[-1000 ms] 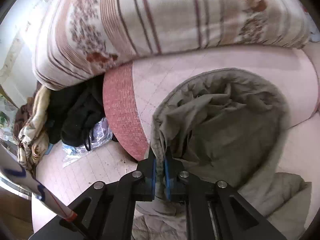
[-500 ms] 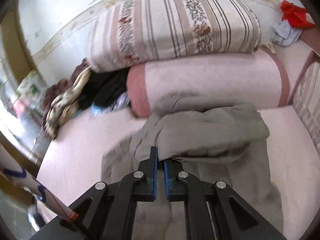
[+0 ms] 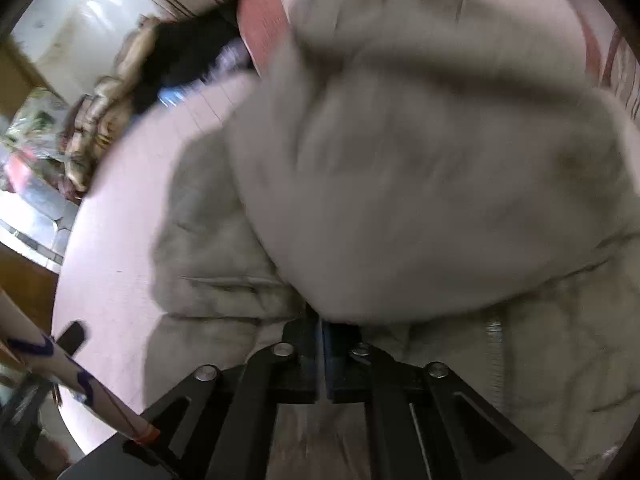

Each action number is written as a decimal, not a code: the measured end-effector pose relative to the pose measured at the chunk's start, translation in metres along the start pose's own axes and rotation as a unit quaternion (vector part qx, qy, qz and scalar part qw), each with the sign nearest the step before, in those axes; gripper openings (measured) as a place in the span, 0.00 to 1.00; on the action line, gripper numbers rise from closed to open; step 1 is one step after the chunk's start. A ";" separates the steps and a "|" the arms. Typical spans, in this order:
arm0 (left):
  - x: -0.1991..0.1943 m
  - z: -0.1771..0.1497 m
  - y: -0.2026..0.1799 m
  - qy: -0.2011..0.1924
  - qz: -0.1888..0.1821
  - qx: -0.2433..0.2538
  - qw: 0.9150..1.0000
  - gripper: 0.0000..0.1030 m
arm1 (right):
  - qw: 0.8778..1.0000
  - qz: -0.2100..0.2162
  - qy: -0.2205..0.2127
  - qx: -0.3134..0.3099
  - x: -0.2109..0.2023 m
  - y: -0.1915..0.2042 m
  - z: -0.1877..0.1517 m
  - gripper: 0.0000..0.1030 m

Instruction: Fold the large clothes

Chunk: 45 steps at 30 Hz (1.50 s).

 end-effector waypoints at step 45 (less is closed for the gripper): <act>0.007 -0.011 -0.030 -0.002 0.044 0.072 0.996 0.61 | 0.985 -0.121 -0.066 -0.104 -0.023 0.016 0.041 0.52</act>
Point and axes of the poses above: each gripper's, at about its wrist camera, not at the fingertips, and x roughly the way its jaws point, y to its left, z to its top, the point moved 1 cm from there along x, roughly the way its jaws point, and after that the axes turned 6 degrees about y, right-handed, at the moved point
